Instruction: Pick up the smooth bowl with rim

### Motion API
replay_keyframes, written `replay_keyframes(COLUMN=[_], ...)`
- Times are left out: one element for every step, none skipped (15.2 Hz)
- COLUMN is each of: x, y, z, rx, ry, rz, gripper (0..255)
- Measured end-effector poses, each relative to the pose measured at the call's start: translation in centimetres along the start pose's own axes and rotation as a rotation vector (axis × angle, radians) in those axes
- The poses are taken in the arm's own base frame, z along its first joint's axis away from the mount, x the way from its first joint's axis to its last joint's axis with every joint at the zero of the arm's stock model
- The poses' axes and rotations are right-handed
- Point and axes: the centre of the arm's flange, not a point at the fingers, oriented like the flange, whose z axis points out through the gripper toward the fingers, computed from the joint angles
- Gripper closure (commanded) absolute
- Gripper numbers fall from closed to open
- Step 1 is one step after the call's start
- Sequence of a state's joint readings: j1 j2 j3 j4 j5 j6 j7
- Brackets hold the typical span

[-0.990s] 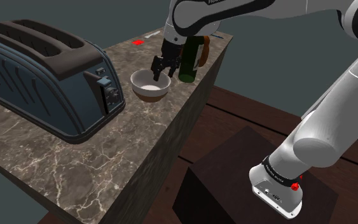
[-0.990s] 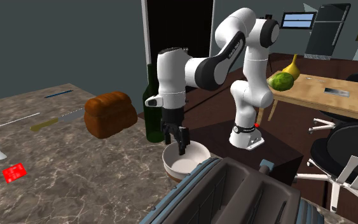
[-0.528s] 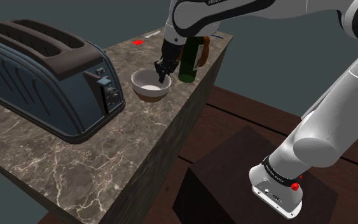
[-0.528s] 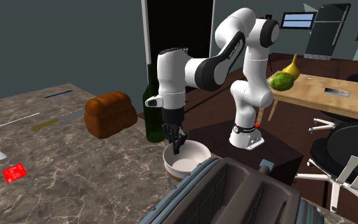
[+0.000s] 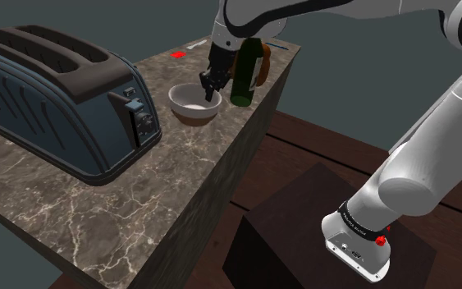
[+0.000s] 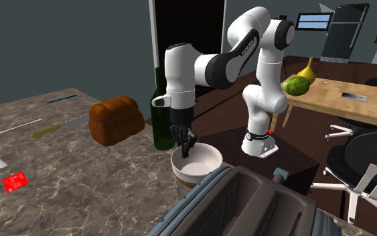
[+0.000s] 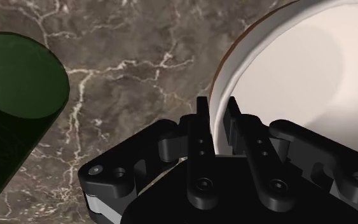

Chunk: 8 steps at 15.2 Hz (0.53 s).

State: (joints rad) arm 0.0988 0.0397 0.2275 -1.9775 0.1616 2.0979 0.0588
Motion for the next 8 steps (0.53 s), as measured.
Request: replay_keyframes(x=[0.1, 0.1, 0.1, 0.1, 0.1, 0.2, 0.3, 0.3], y=[-0.1, -0.3, -0.4, -0.4, -0.4, -0.5, -0.6, -0.7], z=[-0.6, -1.0, -1.5, -2.1, -2.7, -3.2, -3.8, -4.2], rx=[0.000, 0.000, 0.000, 0.000, 0.000, 0.000, 0.000, 0.000], ry=[0.000, 0.000, 0.000, 0.000, 0.000, 0.000, 0.000, 0.000], rz=[0.000, 0.000, 0.000, 0.000, 0.000, 0.000, 0.000, 0.000], gripper=[255, 255, 255, 255, 255, 255, 255, 255])
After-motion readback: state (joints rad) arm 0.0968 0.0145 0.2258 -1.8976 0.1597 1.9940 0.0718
